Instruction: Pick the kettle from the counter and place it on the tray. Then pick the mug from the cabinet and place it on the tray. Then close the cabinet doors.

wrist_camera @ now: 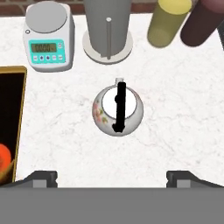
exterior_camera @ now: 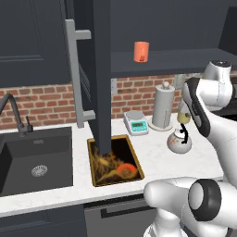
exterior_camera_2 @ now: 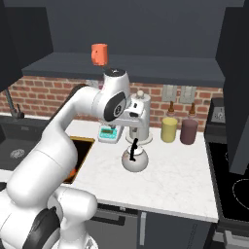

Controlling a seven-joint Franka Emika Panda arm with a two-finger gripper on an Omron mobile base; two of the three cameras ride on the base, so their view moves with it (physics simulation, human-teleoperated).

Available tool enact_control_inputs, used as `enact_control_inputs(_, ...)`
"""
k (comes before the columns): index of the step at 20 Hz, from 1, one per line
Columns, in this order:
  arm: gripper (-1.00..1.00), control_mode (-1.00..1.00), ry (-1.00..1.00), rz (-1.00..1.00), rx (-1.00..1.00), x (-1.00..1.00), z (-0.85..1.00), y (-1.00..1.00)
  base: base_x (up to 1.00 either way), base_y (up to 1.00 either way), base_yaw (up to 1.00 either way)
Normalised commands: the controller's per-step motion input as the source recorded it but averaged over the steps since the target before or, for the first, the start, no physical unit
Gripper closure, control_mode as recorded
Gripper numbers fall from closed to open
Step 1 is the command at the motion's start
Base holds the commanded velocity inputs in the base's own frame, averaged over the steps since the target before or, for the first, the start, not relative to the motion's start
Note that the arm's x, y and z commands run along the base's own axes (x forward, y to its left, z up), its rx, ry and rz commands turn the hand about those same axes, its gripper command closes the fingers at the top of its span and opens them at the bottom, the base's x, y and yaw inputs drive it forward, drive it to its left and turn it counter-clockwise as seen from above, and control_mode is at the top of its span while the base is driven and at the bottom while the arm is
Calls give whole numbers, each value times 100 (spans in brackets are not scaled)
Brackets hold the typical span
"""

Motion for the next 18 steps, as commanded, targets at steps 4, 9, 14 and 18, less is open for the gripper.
enact_control_inputs(4,-100,-100,-1,0,0,12,-37,0,0,0,0)
enact_control_inputs(9,-100,-100,1,0,0,30,-32,-1,0,0,0)
enact_control_inputs(14,-100,-100,5,0,0,39,-19,-17,0,0,0)
enact_control_inputs(18,-100,-100,3,0,0,32,-20,-14,0,0,0)
